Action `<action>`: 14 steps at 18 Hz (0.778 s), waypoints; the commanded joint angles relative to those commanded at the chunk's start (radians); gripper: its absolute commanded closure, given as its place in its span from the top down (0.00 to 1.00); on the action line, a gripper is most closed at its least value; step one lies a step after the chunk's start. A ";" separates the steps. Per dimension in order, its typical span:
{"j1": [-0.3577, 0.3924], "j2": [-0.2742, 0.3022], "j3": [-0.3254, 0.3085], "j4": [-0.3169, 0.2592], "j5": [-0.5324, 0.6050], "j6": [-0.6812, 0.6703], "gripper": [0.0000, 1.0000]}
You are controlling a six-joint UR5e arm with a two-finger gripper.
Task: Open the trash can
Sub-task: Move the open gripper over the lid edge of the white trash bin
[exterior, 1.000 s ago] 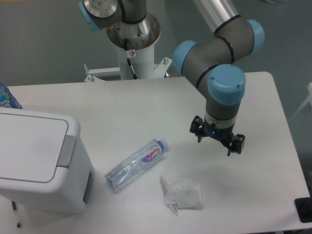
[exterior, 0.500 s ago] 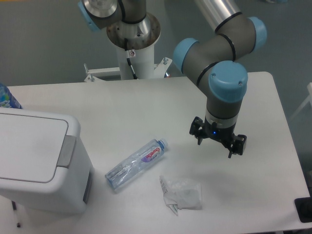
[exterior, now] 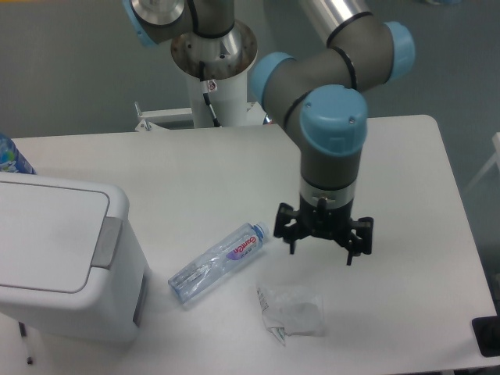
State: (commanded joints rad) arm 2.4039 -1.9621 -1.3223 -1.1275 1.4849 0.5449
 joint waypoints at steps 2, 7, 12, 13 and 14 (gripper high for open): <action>-0.034 0.020 0.002 0.002 -0.018 -0.071 1.00; -0.083 0.061 0.057 0.002 -0.124 -0.235 1.00; -0.156 0.088 0.063 0.002 -0.141 -0.313 1.00; -0.172 0.092 0.061 0.002 -0.141 -0.313 1.00; -0.186 0.092 0.057 0.002 -0.140 -0.313 1.00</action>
State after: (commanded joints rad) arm 2.2183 -1.8699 -1.2655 -1.1259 1.3453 0.2316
